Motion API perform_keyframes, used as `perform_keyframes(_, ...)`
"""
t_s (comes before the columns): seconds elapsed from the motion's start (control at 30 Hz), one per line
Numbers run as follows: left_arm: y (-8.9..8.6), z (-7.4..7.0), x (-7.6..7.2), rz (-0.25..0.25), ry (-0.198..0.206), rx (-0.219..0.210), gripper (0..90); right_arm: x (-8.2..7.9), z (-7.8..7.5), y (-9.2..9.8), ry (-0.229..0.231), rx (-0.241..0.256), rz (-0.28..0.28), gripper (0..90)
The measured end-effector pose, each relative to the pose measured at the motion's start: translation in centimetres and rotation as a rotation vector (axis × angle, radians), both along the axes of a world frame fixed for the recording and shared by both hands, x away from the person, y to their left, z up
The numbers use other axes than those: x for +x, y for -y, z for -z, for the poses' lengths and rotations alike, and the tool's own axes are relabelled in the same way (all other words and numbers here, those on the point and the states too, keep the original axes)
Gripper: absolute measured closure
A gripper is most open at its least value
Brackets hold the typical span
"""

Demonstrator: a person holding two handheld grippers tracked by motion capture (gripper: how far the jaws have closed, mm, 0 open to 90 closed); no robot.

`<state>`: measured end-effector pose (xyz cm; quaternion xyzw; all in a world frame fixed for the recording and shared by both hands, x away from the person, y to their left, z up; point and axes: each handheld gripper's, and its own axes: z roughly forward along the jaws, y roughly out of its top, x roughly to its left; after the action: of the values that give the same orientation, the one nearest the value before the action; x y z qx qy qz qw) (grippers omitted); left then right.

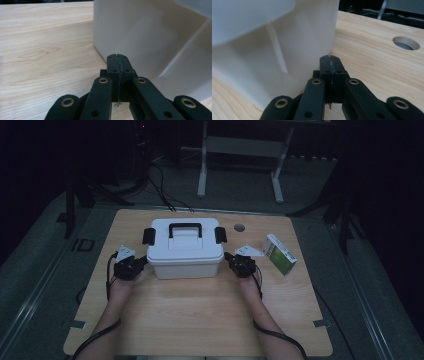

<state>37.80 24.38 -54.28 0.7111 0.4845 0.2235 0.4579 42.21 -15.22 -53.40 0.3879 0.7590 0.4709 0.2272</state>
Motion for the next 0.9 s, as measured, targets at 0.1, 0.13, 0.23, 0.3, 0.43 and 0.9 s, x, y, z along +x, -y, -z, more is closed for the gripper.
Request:
perform_keyframes(0.1, 0.4, 0.0, 0.1, 0.020, -0.003, 0.000, 89.6, 0.2, -0.1, -0.2, -0.001, 0.008, 0.000, 89.8)
perform_keyframes(0.13, 0.5, 0.0, 0.1, 0.028, 0.001, 0.001, 89.6, 0.2, -0.2, -0.4, -0.005, 0.021, -0.008, 89.8)
perform_keyframes(0.23, 0.4, 0.0, 0.2, 0.023, -0.001, -0.045, 89.6, 0.1, -0.3, -1.1, 0.015, 0.011, -0.055, 89.7)
perform_keyframes(0.3, 0.4, 0.0, 0.1, 0.026, 0.000, -0.044, 89.6, 0.0, -0.3, -1.5, 0.021, 0.000, -0.062, 89.8)
perform_keyframes(0.43, 0.6, -0.1, 0.0, 0.024, 0.001, -0.028, 89.8, 0.1, -0.2, -1.4, 0.008, 0.018, -0.067, 90.0)
perform_keyframes(0.9, 1.1, -0.3, -1.2, 0.060, -0.013, -0.029, 89.9, -1.1, -0.2, -0.3, -0.003, 0.037, -0.096, 90.0)
